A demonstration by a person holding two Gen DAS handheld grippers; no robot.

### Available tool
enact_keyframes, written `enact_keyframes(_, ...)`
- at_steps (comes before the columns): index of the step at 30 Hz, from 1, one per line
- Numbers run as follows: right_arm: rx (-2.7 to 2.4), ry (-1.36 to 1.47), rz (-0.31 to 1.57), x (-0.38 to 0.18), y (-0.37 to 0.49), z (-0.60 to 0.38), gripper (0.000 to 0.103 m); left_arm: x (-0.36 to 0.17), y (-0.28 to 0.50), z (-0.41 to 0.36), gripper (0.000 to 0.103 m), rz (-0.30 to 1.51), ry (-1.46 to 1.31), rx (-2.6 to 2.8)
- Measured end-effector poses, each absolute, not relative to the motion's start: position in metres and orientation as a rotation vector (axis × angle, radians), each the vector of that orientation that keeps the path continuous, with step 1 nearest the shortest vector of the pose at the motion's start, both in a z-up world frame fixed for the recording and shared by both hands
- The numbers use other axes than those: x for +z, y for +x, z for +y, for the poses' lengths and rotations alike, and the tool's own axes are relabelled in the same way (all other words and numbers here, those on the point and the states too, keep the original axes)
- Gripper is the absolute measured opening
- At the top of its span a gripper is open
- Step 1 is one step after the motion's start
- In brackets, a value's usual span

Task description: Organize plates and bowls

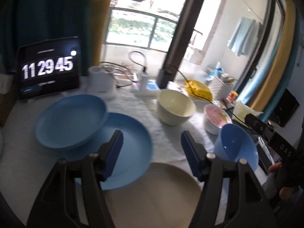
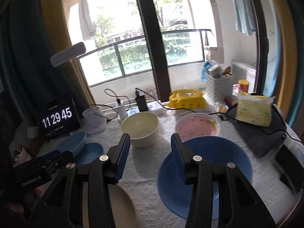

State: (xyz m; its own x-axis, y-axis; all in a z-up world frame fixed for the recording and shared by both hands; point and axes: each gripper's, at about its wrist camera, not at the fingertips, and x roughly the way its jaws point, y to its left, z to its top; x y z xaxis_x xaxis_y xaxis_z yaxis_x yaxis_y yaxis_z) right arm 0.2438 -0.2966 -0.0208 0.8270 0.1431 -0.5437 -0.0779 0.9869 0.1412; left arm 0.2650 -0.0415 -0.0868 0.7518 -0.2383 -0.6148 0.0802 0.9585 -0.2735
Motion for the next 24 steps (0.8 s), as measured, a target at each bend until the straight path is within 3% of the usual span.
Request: enact_keyframes(24,0.277,0.055,0.749,-0.062,0.289,-0.208,0.047,-0.164,0.243,0.087,0.066,0.812,-0.417,0.115)
